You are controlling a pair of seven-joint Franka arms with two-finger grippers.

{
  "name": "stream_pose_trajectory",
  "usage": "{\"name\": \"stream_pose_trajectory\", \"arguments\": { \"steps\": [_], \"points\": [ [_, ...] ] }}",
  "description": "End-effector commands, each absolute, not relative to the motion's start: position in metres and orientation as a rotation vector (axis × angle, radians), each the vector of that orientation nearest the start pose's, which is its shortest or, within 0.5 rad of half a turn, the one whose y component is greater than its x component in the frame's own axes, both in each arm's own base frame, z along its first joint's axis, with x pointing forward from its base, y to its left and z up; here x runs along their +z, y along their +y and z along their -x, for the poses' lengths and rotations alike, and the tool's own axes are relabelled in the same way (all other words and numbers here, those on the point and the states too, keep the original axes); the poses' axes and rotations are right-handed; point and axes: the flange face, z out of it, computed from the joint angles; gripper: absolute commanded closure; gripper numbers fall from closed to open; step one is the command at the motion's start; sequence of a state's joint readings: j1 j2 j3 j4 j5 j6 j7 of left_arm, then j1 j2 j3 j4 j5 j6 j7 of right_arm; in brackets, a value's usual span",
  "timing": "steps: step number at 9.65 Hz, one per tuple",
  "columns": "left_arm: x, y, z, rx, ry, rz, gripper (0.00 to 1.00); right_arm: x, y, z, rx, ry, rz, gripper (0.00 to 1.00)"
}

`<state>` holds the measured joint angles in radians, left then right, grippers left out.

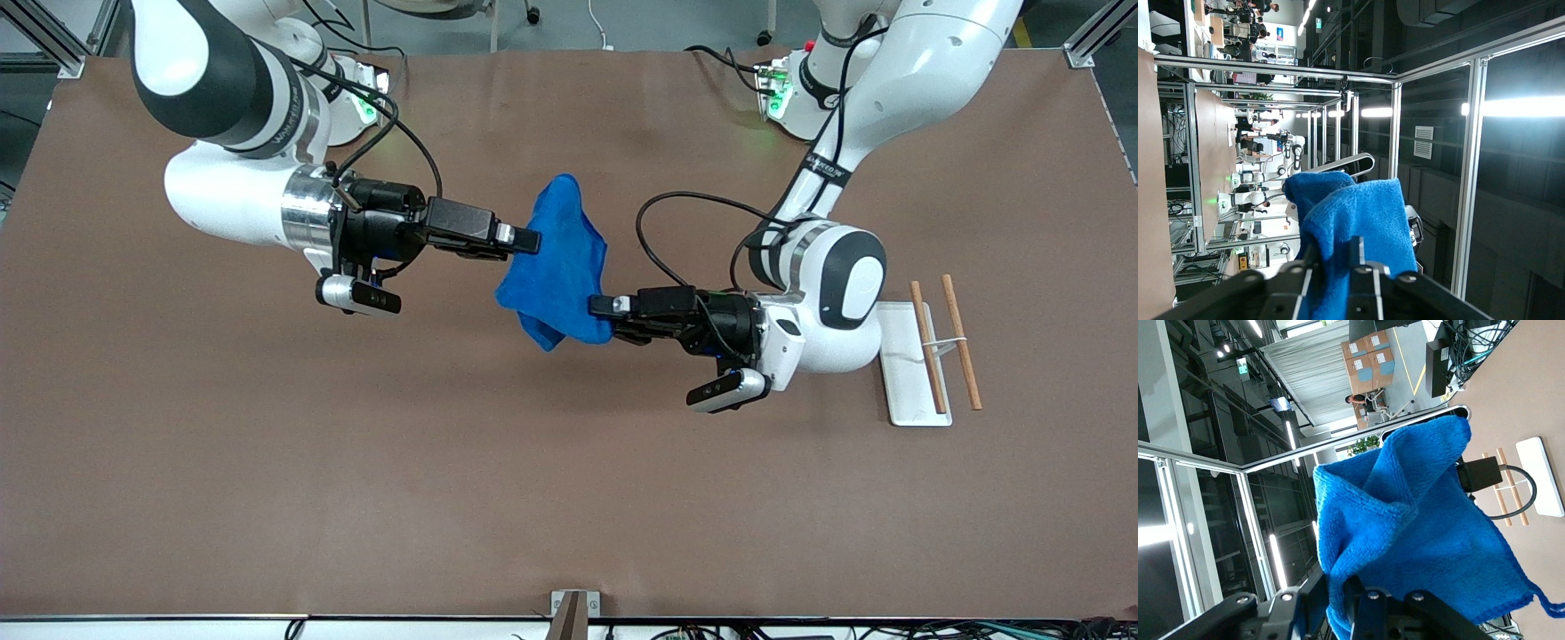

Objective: Right arm passes towel to left arm to hang
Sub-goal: 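Grasp the hanging towel with the left gripper beside the right gripper, then open the right gripper and withdraw it while the left gripper holds towel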

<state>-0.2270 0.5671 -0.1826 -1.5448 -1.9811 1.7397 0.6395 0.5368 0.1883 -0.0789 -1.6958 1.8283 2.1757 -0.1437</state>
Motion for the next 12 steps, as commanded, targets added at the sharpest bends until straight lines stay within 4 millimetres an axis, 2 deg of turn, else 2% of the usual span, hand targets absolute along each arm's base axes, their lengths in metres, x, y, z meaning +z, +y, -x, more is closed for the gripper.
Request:
{"name": "stream_pose_trajectory", "arguments": {
  "steps": [1, 2, 3, 5, 6, 7, 8, 9, 10, 12],
  "points": [
    [0.404, -0.336, -0.638, -0.019, 0.003, -1.246, 1.0, 0.559, 0.329, -0.575, 0.038, 0.34, 1.498, 0.98],
    [0.404, -0.333, -0.64, -0.016, 0.01, -1.248, 1.0, 0.56, 0.327, -0.576, 0.039, 0.347, 1.497, 0.63],
    [0.404, -0.328, -0.642, -0.017, 0.023, -1.251, 1.0, 0.559, 0.325, -0.577, 0.029, 0.347, 1.508, 0.01],
    [0.409, -0.315, -0.648, -0.057, 0.082, -1.26, 1.0, 0.557, 0.315, -0.582, -0.008, 0.309, 1.593, 0.0],
    [0.411, -0.312, -0.649, -0.069, 0.11, -1.29, 1.0, 0.554, 0.299, -0.589, -0.056, 0.275, 1.689, 0.0],
    [0.41, -0.309, -0.65, -0.069, 0.124, -1.347, 1.0, 0.546, 0.275, -0.597, -0.097, 0.258, 1.779, 0.0],
    [0.409, -0.302, -0.653, -0.074, 0.146, -1.387, 1.0, 0.537, 0.262, -0.601, -0.121, 0.243, 1.859, 0.0],
    [0.404, -0.297, -0.654, -0.094, 0.167, -1.442, 1.0, 0.52, 0.24, -0.607, -0.154, 0.243, 1.964, 0.0],
    [0.402, -0.282, -0.658, -0.12, 0.209, -1.503, 1.0, 0.503, 0.215, -0.612, -0.181, 0.245, 2.059, 0.0],
    [0.41, -0.253, -0.662, -0.208, 0.298, -1.712, 1.0, 0.486, 0.162, -0.623, -0.227, 0.23, 2.229, 0.0]
  ]
}}
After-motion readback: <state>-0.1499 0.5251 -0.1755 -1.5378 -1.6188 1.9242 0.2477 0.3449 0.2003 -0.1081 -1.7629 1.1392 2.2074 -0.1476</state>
